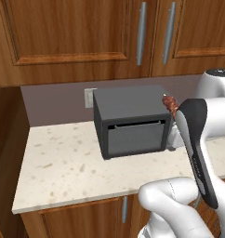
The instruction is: Store the kebab skewer in the freezer for long-term storage. Close the freezer door after placing the cooked food.
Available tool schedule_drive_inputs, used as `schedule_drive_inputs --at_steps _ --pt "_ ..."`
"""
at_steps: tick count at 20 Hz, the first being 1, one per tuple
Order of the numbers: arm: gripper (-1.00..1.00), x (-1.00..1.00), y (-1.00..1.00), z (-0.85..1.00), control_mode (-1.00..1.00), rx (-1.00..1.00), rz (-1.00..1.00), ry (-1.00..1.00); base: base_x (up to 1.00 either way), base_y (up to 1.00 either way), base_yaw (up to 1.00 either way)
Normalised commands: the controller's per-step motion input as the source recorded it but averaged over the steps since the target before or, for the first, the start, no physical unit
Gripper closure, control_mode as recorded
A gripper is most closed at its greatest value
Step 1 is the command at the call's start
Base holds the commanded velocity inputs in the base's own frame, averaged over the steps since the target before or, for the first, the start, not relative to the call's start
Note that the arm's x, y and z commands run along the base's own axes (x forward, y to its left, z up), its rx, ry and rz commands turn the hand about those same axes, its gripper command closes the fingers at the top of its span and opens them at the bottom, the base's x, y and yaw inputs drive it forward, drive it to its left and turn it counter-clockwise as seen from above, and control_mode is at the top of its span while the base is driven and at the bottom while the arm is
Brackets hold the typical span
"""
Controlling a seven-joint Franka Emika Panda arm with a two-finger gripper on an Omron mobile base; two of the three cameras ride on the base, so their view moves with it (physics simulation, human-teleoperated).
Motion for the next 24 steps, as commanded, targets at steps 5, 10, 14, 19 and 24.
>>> schedule_drive_inputs --at_steps 5,10,14,19,24 --pt "1.0 0.0 -0.06 -0.02 -1.0 0.0 -0.02 0.02 0.0 0.0 0.0" --pt "1.0 0.0 0.0 0.0 -1.0 0.0 0.0 0.0 0.0 0.0 0.0" --pt "1.0 -0.01 0.0 0.0 -1.0 0.0 0.0 0.0 0.0 0.0 0.0" --pt "1.0 -0.04 0.0 0.0 1.0 0.0 0.0 0.0 -0.27 0.0 0.0" --pt "1.0 0.0 0.0 0.0 1.0 0.0 0.0 0.0 -0.64 0.0 0.0"
